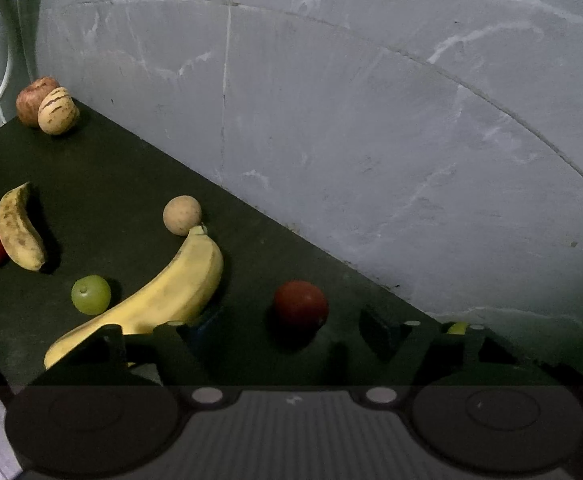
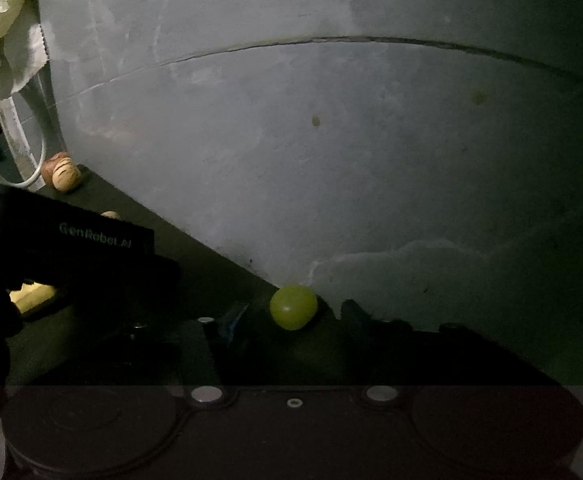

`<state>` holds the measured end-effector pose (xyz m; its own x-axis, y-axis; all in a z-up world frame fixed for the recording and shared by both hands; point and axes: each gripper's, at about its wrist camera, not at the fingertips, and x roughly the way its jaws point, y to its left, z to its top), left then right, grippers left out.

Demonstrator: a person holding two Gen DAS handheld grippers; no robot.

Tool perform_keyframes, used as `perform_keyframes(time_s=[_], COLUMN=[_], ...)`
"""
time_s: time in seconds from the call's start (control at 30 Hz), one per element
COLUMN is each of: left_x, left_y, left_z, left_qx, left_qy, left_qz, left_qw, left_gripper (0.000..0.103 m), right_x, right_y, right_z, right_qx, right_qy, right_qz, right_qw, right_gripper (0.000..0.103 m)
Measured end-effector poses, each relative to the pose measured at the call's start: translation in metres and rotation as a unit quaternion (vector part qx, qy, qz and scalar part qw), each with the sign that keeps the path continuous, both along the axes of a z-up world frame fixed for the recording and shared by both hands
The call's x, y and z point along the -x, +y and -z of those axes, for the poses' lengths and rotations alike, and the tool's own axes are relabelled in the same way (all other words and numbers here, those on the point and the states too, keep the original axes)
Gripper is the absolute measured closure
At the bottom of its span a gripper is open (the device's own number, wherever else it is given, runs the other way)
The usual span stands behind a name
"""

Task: Organize fruits
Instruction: 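Grasp the red tomato with the left gripper while the right gripper grasps a green grape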

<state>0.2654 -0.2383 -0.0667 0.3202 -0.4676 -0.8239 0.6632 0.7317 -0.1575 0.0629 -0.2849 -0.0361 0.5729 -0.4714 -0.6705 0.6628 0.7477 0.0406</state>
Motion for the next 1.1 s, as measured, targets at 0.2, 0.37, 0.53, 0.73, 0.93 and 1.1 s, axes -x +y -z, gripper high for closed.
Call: perform_keyframes(time_s=[0.2,0.37,0.53,0.73,0.93,1.1], left_x=[0.0,0.004,0.009,0.009,0.012,0.017], left_y=[-0.004,-0.005,-0.006,-0.006,-0.002,0.008], left_z=[0.003,0.003,0.002,0.003,0.002,0.0], left_qx=[-0.006,-0.007,-0.007,-0.006,0.0,0.005], left_qy=[-0.003,-0.008,-0.011,-0.01,-0.009,-0.004], left_qz=[-0.001,0.0,-0.001,-0.001,-0.011,-0.019], left_qw=[1.0,0.9999,0.9999,0.9999,0.9999,0.9998], left_gripper=[0.046,0.052,0.061,0.069,0.07,0.07], right_x=[0.0,0.0,0.0,0.001,0.004,0.003], right_y=[-0.003,-0.005,-0.005,-0.003,-0.002,0.002], right_z=[0.0,0.001,0.001,0.001,-0.001,-0.006], right_qx=[0.002,0.005,0.004,0.005,0.006,0.008], right_qy=[-0.003,-0.004,-0.006,-0.008,-0.007,-0.009], right_qz=[0.001,-0.001,-0.002,-0.01,-0.014,-0.027], right_qw=[1.0,1.0,1.0,1.0,1.0,1.0], right_gripper=[0.059,0.065,0.07,0.076,0.077,0.077])
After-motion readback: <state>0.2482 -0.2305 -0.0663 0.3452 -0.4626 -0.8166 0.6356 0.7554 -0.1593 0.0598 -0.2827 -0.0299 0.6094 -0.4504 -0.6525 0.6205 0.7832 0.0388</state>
